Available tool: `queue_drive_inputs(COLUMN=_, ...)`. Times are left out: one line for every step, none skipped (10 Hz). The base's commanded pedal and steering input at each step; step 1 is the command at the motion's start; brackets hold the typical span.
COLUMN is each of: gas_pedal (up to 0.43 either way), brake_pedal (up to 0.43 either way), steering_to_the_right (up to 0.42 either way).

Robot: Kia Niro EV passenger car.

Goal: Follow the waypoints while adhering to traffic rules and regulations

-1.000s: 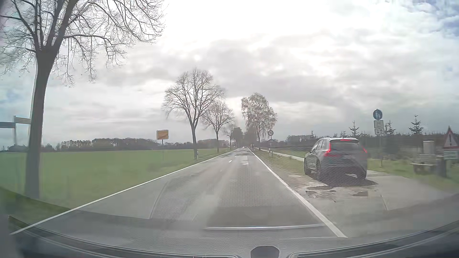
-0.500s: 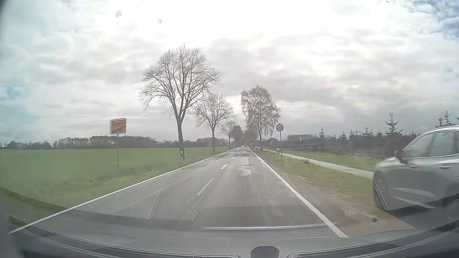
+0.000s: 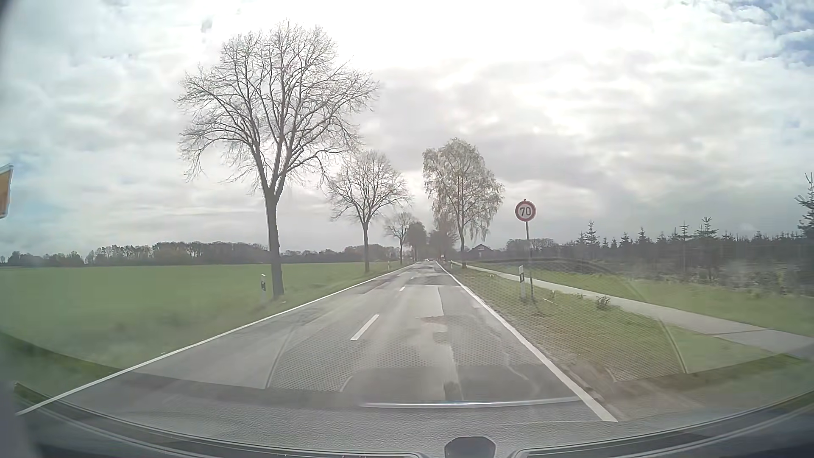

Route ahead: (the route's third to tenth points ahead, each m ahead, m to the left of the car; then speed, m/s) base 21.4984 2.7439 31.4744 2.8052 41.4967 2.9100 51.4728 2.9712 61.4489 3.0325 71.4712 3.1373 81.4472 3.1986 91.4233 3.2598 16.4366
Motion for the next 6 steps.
queue_drive_inputs(gas_pedal=0.209, brake_pedal=0.0, steering_to_the_right=0.002)
queue_drive_inputs(gas_pedal=0.209, brake_pedal=0.0, steering_to_the_right=0.002)
queue_drive_inputs(gas_pedal=0.209, brake_pedal=0.0, steering_to_the_right=0.001)
queue_drive_inputs(gas_pedal=0.209, brake_pedal=0.0, steering_to_the_right=0.0)
queue_drive_inputs(gas_pedal=0.22, brake_pedal=0.006, steering_to_the_right=-0.001)
queue_drive_inputs(gas_pedal=0.22, brake_pedal=0.0, steering_to_the_right=-0.003)
